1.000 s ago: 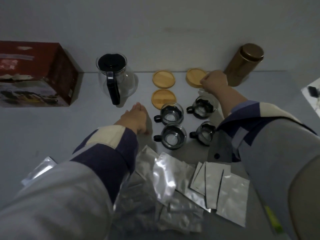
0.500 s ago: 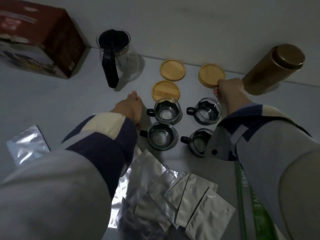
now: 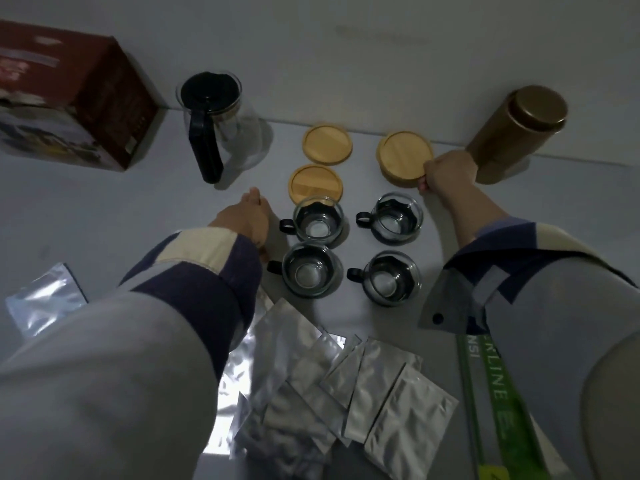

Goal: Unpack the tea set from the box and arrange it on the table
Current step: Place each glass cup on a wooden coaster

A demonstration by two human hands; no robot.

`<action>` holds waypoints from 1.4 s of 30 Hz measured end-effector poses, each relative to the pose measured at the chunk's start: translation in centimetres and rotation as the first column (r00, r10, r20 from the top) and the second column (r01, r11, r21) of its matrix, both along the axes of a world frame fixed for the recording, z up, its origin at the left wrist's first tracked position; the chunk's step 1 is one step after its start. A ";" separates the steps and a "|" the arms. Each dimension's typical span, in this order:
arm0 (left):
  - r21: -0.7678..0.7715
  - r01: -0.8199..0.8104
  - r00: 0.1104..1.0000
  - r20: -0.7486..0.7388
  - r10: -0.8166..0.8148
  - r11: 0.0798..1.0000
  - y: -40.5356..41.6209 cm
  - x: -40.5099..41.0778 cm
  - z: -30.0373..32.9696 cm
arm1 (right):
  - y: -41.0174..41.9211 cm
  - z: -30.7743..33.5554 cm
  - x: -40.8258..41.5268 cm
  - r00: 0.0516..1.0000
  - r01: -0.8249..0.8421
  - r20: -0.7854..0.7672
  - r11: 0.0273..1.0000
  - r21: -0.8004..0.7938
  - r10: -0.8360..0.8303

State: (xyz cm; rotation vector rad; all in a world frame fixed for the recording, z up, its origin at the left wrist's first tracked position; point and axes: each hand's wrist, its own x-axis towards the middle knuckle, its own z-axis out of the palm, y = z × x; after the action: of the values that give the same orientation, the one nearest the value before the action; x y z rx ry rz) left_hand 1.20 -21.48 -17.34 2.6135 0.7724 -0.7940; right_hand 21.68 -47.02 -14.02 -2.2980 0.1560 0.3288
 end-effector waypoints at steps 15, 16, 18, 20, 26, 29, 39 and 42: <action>0.120 0.153 0.985 -0.103 -0.141 0.981 -0.8 -0.3 1.4 | -1.3 -1.4 -4.0 0.988 -0.131 0.034 0.929 -0.345 0.152; 0.126 0.169 0.982 -0.101 -0.157 0.978 -0.9 -0.4 1.4 | -1.5 -1.3 -4.1 0.988 -0.137 0.023 0.925 -0.355 0.155; 0.148 0.202 0.977 -0.100 -0.189 0.968 -1.0 -0.3 1.4 | -1.7 -1.1 -4.4 0.989 -0.143 -0.008 0.929 -0.340 0.149; 0.139 0.195 0.978 -0.102 -0.182 0.971 -1.0 -0.3 1.3 | -1.6 -0.9 -4.6 0.990 -0.140 -0.019 0.933 -0.332 0.142; 0.115 0.173 0.983 -0.076 -0.165 0.978 -0.8 -0.4 1.2 | -2.0 -0.3 -4.9 0.996 -0.084 -0.023 0.939 -0.334 0.081; 0.115 0.170 0.985 -0.040 -0.166 0.979 -0.8 -0.5 1.1 | -1.9 1.1 -4.9 0.996 -0.060 0.041 0.937 -0.343 0.079; 0.080 0.276 0.961 -0.041 -0.274 0.958 -1.1 -2.0 2.9 | 4.0 5.5 -14.5 0.983 -0.094 0.150 0.990 -0.102 0.109; 0.044 0.260 0.966 -0.017 -0.259 0.965 -1.0 -2.1 3.0 | 5.3 4.8 -19.0 0.994 -0.070 0.095 0.993 0.094 0.061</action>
State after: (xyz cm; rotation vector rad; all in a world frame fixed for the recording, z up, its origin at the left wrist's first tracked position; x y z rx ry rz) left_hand -0.85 -22.47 -14.32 2.7908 0.4595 -0.8698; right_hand 2.66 -41.70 -9.24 -2.2201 0.0183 0.2580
